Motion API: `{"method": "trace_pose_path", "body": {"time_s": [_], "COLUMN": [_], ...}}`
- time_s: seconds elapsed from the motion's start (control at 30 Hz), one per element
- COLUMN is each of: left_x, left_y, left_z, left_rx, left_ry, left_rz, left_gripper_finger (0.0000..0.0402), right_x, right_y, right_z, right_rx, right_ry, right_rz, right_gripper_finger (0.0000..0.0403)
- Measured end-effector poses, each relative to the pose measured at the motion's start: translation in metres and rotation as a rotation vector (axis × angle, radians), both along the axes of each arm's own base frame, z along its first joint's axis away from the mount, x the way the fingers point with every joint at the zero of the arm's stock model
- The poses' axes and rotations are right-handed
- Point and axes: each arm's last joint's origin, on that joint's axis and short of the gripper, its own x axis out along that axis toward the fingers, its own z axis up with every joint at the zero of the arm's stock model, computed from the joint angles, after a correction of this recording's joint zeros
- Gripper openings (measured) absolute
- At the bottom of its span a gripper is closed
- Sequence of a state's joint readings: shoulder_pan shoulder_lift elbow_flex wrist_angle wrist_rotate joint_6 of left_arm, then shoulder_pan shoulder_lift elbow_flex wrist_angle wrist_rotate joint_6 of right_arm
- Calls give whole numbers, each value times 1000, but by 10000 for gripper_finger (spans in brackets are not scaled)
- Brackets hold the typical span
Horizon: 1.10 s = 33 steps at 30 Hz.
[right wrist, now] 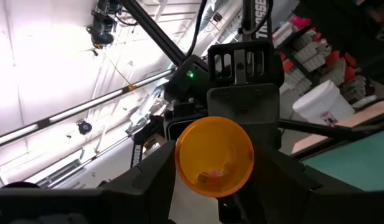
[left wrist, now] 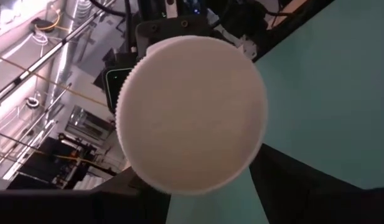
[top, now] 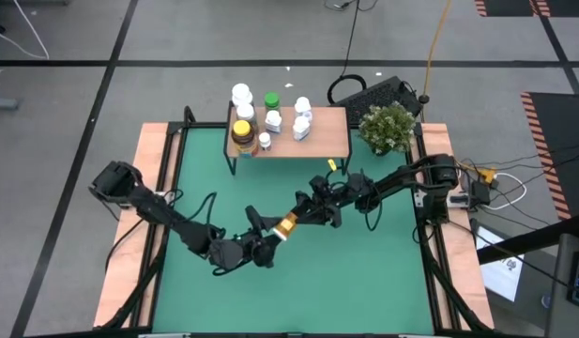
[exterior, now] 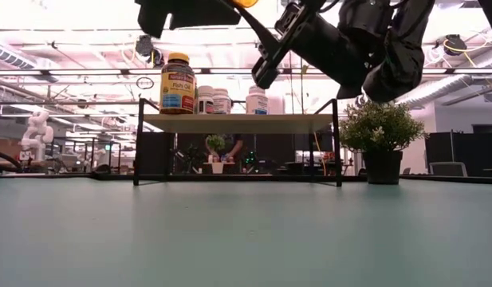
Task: Pick and place medicine bottles onto shelf by color
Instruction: Put the orange pill bottle on the shelf
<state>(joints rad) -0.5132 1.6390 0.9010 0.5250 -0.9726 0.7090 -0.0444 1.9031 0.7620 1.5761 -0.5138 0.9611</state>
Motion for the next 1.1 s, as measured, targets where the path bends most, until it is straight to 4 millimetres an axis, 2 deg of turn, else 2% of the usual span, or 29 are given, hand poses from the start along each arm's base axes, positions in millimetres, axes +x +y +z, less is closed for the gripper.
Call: {"method": "trace_pose_path", "body": {"time_s": [0.17,0.47,0.67,0.8,0.9,1.1], "left_x": [1,-1,-14,-30,-35,-27], "left_y": [4,18,18,10,9,17], "left_z": [13,10,6,24,31,18], "left_rx": [24,-64,26,-8,-46,-103], "left_ry": [43,77,87,76,73,114], "left_rz": [-19,54,276,189,121,32], "left_gripper_finger": [202,203,207,228,247,269], "right_x": [0,1,-1,-3,-4,0], "right_y": [0,-5,-7,-11,-12,-10], "right_z": [0,-1,-6,-8,-7,-3], "right_rx": [-5,-1,-7,-8,-4,11], "right_ry": [-3,2,31,38,36,24], "right_rz": [3,-26,-4,-10,-10,-17], "right_gripper_finger": [183,183,183,183,183,183]}}
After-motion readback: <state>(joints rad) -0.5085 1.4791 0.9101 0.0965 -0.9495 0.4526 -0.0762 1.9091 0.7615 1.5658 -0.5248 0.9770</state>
